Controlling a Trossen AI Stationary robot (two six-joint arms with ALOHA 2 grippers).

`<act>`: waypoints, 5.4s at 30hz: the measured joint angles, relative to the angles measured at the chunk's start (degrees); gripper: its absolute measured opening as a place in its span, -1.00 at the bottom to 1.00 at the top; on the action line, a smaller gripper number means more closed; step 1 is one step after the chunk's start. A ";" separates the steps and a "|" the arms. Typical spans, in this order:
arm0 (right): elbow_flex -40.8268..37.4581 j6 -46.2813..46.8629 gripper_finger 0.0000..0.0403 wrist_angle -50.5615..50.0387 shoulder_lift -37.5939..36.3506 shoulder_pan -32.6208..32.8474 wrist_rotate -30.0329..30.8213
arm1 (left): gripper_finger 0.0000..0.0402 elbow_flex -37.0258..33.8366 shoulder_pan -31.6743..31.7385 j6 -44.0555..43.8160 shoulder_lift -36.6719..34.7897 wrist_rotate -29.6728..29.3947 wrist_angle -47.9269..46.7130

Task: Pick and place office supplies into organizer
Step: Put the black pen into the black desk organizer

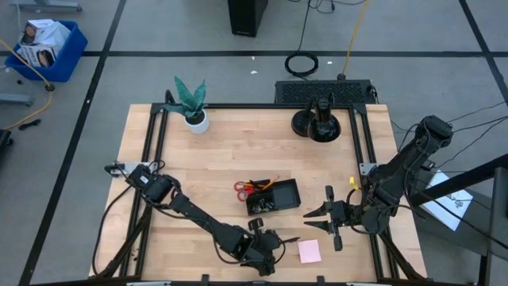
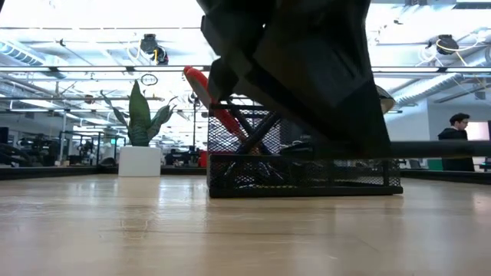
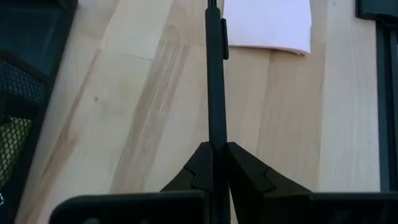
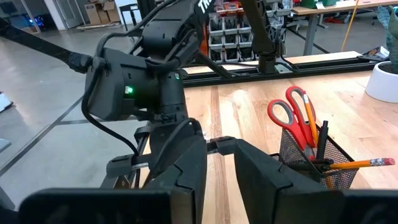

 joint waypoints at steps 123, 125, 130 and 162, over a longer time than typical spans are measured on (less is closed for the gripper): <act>-0.04 -22.73 -0.13 42.60 13.17 -27.60 -30.08 | -0.85 0.00 -8.72 1.55 -25.48 -48.48 -27.45; -0.04 -23.12 -0.13 45.11 14.20 -27.97 -30.12 | -0.85 0.00 -8.72 1.57 -25.47 -48.50 -27.43; -0.04 -23.21 -0.13 51.18 17.06 -28.75 -33.07 | -0.85 0.00 -8.72 1.73 -25.47 -48.50 -27.41; -0.04 -20.54 -0.10 63.69 22.66 -30.80 -37.52 | -0.85 0.00 -7.70 4.92 -25.46 -48.58 -24.52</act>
